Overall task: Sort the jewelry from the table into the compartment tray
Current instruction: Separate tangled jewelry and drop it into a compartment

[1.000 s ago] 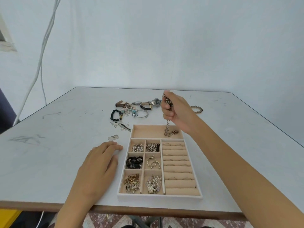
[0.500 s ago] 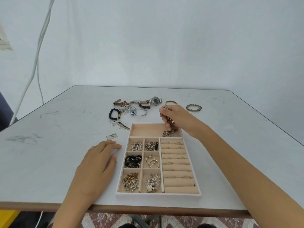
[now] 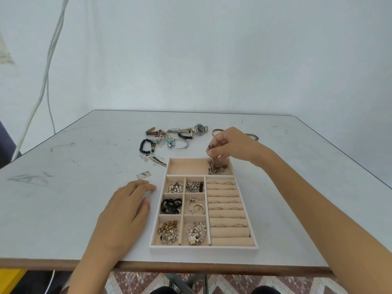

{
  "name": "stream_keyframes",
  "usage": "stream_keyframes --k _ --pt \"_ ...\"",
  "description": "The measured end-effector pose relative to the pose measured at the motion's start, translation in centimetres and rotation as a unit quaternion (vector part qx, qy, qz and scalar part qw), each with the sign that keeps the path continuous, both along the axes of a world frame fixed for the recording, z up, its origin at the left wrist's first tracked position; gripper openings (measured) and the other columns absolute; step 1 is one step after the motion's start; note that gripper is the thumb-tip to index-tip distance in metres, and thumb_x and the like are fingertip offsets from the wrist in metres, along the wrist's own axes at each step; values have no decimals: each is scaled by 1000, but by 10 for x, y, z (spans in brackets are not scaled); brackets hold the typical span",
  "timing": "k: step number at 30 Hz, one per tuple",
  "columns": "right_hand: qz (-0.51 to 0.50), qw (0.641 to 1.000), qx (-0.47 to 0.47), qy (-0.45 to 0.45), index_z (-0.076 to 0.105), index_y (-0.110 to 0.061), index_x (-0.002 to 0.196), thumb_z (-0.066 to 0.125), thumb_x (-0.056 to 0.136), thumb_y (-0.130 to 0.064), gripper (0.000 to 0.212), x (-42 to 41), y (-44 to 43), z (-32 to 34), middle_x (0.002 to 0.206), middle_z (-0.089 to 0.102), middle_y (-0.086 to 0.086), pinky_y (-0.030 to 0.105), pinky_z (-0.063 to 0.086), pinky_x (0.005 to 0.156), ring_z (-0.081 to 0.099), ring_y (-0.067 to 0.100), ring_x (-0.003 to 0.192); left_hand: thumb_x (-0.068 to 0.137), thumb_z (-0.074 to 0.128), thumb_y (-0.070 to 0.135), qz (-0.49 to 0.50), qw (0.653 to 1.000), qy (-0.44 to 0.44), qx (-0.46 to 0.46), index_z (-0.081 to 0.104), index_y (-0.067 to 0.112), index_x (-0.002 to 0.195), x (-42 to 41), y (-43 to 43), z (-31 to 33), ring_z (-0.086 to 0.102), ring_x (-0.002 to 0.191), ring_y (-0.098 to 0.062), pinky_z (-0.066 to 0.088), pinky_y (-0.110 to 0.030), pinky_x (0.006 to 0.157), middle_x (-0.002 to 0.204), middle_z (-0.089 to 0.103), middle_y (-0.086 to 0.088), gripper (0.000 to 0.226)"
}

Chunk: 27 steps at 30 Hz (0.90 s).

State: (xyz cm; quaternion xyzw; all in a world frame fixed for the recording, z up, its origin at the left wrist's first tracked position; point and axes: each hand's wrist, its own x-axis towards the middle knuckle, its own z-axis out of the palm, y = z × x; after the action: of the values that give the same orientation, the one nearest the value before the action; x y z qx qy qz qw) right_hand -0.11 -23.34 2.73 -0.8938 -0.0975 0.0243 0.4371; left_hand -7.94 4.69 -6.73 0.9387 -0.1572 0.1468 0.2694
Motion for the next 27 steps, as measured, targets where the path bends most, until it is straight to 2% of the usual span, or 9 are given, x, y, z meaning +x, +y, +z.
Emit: stream_keyframes --k 4,8,11,16,19,23,27 --pt "-16 993 -108 -44 73 -2 89 76 76 -8 14 2 1 2 74 70 6 27 52 67 64 17 68 97 40 19 1 1000 -2 -1 55 31 124 -1 0 1 39 126 -7 35 -25 97 133 43 18 33" --pt "-22 975 -210 -64 75 -10 85 76 73 -6 13 -1 3 5 66 64 -6 30 51 72 64 16 76 97 41 20 2 1000 -2 1 55 31 124 -1 -1 1 39 126 -7 34 -24 93 133 44 17 32" --pt "-14 964 -258 -57 76 -9 89 75 73 -1 19 -4 7 6 68 63 -4 26 51 69 63 16 75 97 41 20 2 1000 -3 0 55 30 124 0 0 0 40 126 -7 35 -24 93 133 45 17 32" --pt "-7 949 -311 -43 76 -11 96 77 70 3 30 -6 13 6 81 59 2 18 44 58 63 21 82 97 41 19 0 1000 -2 -4 55 29 125 0 0 0 40 126 -8 35 -26 95 134 44 16 33" --pt "-2 948 -319 -24 75 -14 99 77 68 4 36 -7 13 8 90 64 3 17 40 54 63 20 84 97 41 21 0 1000 -1 -4 55 31 125 0 0 -1 39 126 -7 36 -26 95 134 44 17 33" --pt "17 940 -337 -47 72 -16 102 69 70 11 42 -8 12 12 97 69 2 21 45 59 56 10 71 97 40 22 2 1000 -1 -3 54 32 125 1 1 -2 39 127 -6 37 -27 96 134 43 17 33" --pt "71 928 -363 -47 70 -19 108 57 75 15 50 -13 17 13 92 61 -5 26 50 68 56 12 82 97 40 22 0 1000 -3 -1 54 31 125 2 1 -3 40 126 -7 37 -27 96 134 44 16 33"
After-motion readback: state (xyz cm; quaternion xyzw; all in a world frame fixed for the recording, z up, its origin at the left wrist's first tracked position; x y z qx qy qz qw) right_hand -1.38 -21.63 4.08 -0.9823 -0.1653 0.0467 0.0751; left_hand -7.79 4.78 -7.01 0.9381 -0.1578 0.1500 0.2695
